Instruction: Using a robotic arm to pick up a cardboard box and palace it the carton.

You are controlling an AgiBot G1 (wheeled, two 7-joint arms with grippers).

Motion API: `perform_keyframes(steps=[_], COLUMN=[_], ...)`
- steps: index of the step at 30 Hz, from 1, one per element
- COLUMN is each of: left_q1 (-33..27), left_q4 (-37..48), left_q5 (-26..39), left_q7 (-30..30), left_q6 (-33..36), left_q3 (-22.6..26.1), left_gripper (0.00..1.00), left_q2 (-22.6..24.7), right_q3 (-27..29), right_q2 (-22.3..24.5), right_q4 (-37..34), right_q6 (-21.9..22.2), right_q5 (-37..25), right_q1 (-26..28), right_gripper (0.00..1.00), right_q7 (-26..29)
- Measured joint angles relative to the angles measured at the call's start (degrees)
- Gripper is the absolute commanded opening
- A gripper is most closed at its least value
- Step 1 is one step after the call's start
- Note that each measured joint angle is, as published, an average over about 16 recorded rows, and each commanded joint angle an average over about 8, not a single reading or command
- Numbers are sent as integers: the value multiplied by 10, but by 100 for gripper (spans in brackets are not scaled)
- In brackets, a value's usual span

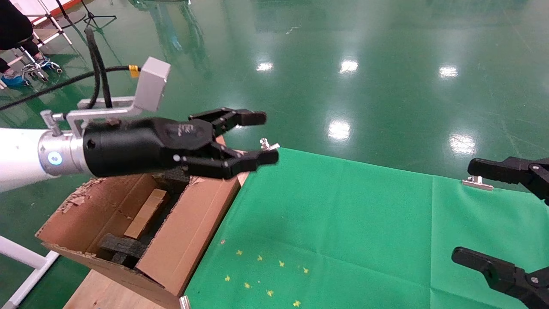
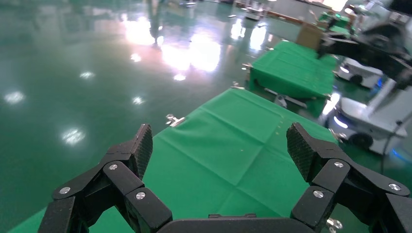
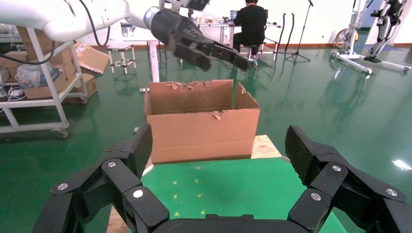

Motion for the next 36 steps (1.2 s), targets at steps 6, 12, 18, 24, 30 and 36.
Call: perform_keyframes(steps=[6,12,18,24,30,36], left_q1=[36,72,106,127,134,130], left_q4=[-63,-125,-184,-220,-230,-224], left_q5=[-18,-36,-53,-64,-68,-67], left_q7=[28,57,82,98,102,100], left_q6=[-1,-2,-3,-3,-4,-4], left_q3=[-18,-36,-53,-64,-67,-66], left_gripper=[100,100,100,100,100,100], left_q2=[1,1,1,2,2,2], right_q3=[0,0,0,0,0,0], right_q2=[0,0,0,0,0,0], right_q4=[0,0,0,0,0,0], right_q6=[0,0,0,0,0,0], right_q5=[0,0,0,0,0,0], right_q1=[0,0,0,0,0,0], right_gripper=[100,100,100,100,100,100], right_q7=[0,0,0,0,0,0])
